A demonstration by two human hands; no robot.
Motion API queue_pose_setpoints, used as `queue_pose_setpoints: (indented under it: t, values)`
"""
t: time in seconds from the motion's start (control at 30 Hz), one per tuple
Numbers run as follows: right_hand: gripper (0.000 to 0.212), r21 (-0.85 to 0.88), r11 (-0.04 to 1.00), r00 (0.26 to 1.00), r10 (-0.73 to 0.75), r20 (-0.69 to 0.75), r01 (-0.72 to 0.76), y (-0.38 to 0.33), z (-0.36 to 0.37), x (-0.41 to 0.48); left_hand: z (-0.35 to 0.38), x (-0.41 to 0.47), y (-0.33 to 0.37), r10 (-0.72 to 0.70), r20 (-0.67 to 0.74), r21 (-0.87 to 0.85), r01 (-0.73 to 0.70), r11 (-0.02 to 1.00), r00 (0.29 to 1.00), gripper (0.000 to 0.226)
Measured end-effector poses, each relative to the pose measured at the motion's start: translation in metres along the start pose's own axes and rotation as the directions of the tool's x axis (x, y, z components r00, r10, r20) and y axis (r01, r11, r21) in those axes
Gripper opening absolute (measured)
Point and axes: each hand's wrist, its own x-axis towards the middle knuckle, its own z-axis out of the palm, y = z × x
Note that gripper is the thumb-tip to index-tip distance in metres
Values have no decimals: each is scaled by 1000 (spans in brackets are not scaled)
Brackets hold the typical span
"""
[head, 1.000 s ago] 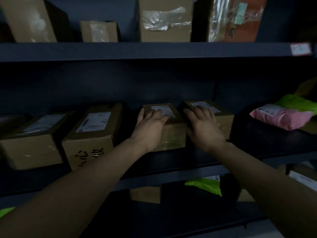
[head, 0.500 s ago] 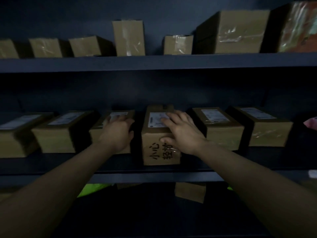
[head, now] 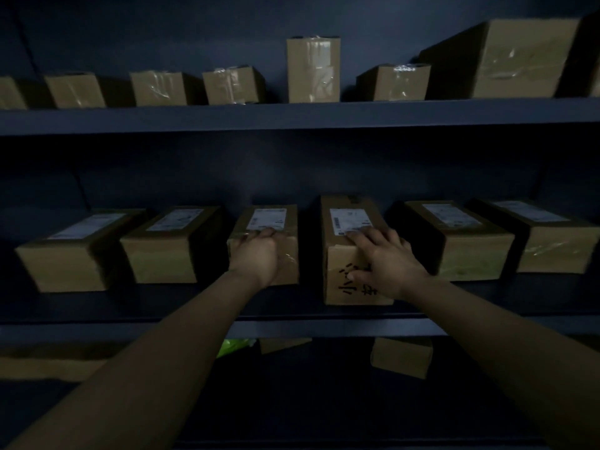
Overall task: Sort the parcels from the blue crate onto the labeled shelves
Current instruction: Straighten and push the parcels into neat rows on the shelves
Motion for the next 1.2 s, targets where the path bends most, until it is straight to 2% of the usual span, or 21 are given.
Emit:
queue_pose_setpoints:
  t: [0.4, 0.57, 0.73, 0.93, 1.1, 1.2]
  values:
    - [80, -35, 999, 999, 41, -10, -42, -15, 0, -2, 3, 7, -14, 28, 76, -40, -25, 999, 997, 61]
    - [77, -53, 997, 997, 49, -59, -52, -27, -5, -8, -9, 10, -4, 23, 162, -80, -10, 997, 987, 64]
    - [67, -31, 999, 984, -16, -180, 11, -42, -21, -14, -20, -7, 10, 88, -4, 4, -88, 996, 996, 53]
    - [60, 4, 999, 973, -48, -224, 50, -57, -41, -18, -38, -23, 24, 223, -186, -23, -231, 973, 957, 46]
    - [59, -35, 999, 976, -40, -214, 33, -59, -51, -18, -47, -30, 24, 300, -264, 26, -305, 952, 917, 45]
    - [59, -64, 997, 979, -57, -196, 45, -66, -52, -14, -46, -33, 15, 292, -255, 67, -285, 956, 922, 45]
